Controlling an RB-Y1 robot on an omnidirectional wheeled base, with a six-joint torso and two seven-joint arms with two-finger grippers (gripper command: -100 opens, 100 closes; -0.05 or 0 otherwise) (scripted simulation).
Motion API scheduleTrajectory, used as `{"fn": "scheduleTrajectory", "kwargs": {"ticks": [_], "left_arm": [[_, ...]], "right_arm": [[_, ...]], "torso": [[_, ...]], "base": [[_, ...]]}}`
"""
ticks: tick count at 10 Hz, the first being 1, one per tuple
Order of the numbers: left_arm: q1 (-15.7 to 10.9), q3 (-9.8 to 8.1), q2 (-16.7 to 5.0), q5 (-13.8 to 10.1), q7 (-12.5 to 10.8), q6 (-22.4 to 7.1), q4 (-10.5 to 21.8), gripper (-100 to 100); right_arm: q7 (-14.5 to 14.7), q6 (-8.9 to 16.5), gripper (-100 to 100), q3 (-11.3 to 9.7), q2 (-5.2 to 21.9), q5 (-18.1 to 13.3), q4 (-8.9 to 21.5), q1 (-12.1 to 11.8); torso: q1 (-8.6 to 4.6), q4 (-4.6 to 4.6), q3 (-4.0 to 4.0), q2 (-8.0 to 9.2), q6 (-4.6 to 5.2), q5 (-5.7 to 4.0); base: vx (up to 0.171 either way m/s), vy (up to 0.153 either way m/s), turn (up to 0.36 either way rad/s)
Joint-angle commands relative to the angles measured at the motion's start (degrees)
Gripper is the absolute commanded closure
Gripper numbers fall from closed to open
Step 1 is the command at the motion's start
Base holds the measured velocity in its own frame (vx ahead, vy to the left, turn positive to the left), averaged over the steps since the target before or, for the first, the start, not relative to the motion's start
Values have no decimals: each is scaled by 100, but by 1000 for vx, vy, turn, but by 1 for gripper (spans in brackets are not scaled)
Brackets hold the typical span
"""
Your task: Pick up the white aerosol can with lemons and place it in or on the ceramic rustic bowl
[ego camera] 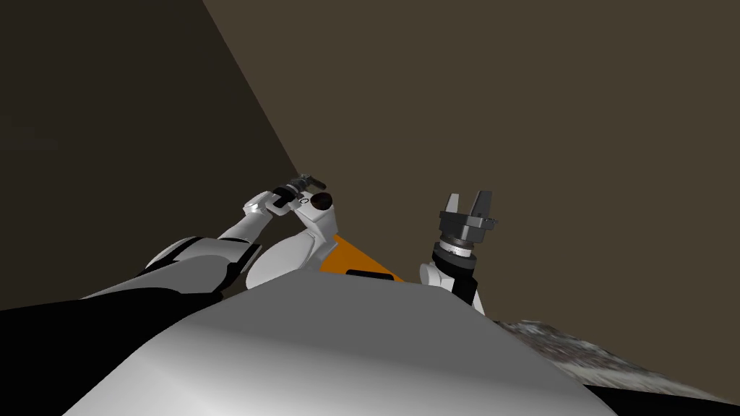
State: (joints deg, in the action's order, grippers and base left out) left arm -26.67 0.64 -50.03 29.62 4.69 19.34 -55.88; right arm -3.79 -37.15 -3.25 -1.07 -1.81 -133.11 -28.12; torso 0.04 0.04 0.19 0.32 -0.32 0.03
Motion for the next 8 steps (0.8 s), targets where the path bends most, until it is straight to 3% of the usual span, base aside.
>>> {"fn": "scheduleTrajectory", "kwargs": {"ticks": [1,5,6,7,8], "left_arm": [[0,0,0,0,0,0,0,-100],[0,0,1,1,0,-1,-2,-100],[0,0,1,1,0,-1,-2,0],[-51,96,-182,-10,-175,-42,25,-100],[-76,144,-273,-16,-263,-63,38,-100]], "right_arm": [[0,0,0,0,0,0,0,0],[0,0,0,0,0,0,0,0],[0,0,0,0,0,0,0,1],[0,0,0,0,0,0,0,1],[0,0,0,0,0,0,0,1]], "torso": [[0,0,0,0,0,0],[12,7,15,24,-2,3],[12,7,15,24,-2,3],[12,7,15,25,-2,3],[7,8,17,27,0,1]], "base": [[8,-5,-3],[0,0,0],[0,0,0],[-6,-13,-75],[-10,-19,-86]]}}
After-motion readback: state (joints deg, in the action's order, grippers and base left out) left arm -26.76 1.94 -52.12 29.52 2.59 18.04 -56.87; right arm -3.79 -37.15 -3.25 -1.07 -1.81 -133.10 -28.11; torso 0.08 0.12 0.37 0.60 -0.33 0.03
